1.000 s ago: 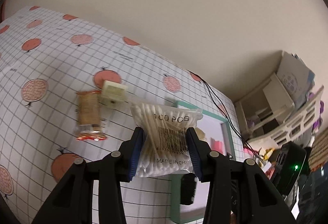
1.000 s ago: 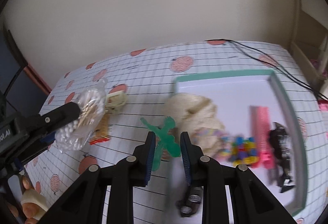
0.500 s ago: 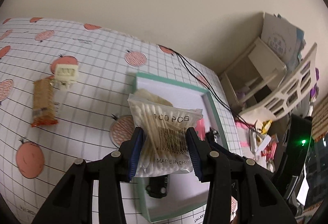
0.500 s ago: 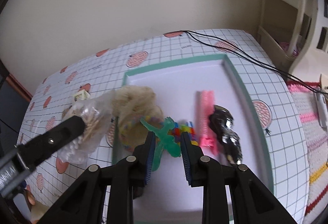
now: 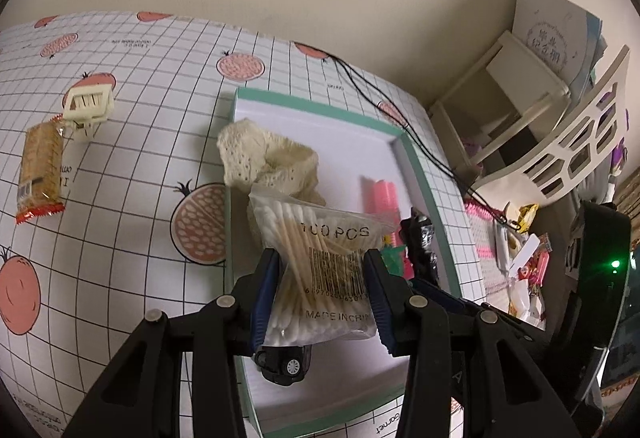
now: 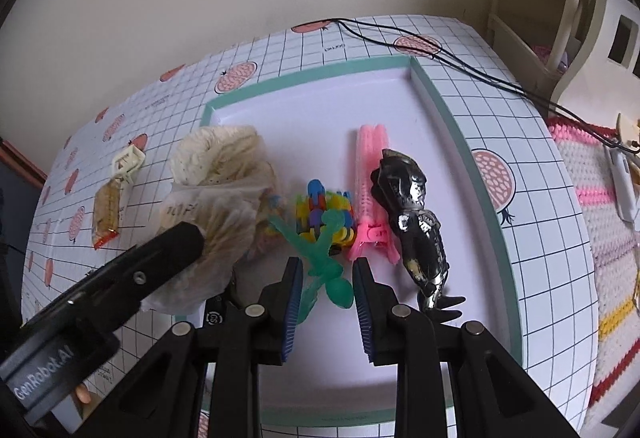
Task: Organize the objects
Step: 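Carry the swab pack and green toy over the tray with both tools, then lower the swab pack into the tray and open the left tool while the right tool releases the green toy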
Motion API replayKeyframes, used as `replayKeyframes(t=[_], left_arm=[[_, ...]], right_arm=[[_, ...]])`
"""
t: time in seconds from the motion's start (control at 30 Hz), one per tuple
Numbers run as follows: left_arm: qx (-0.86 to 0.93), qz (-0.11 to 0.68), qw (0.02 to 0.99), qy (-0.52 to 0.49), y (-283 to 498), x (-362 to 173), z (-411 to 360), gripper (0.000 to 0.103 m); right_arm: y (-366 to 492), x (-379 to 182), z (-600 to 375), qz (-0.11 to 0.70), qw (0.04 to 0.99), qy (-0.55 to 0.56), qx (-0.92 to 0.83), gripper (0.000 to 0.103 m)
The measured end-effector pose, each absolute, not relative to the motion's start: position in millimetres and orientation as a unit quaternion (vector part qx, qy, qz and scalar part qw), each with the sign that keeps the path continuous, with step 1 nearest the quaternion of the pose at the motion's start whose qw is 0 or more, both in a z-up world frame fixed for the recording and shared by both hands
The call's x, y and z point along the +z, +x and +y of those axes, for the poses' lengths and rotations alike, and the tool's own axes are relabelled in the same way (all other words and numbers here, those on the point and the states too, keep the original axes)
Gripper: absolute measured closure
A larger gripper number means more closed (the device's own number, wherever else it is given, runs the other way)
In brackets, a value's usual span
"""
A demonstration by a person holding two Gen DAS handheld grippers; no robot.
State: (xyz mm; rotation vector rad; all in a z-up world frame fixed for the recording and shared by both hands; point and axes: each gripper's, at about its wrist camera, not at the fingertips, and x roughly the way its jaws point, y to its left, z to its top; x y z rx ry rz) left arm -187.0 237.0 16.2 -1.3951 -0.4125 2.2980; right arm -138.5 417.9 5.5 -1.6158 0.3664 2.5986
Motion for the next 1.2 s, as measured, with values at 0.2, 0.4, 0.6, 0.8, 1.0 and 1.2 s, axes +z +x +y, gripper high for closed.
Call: replayKeyframes(t=[0.2,0.4,0.6,0.8,1.0,1.2], left_arm=[[0.824,-0.148,0.209,-0.506,-188,14,237,0.058],[0.824,-0.148,0.216,-0.502,-187,19,237,0.058],[0.826,-0.154,0.214,-0.499,-187,22,233,0.058],[0.830,-0.163,0.211,-0.489,-188,27,228,0.058],[0.836,-0.170,0.201,-0.481,-188,29,219,0.058],[0.843,-0.171,0.177,-0.478,-189,30,209,0.057]], right_arm=[[-140,1,416,0.113,0.029,-0.532,0.839,0.075],[-140,0,416,0.113,0.030,-0.532,0.839,0.074],[-139,2,416,0.112,0.033,-0.524,0.844,0.071],[-138,8,421,0.120,0.041,-0.511,0.850,0.063],[-137,16,420,0.121,0.042,-0.492,0.861,0.063],[-137,21,413,0.115,0.033,-0.478,0.870,0.062]])
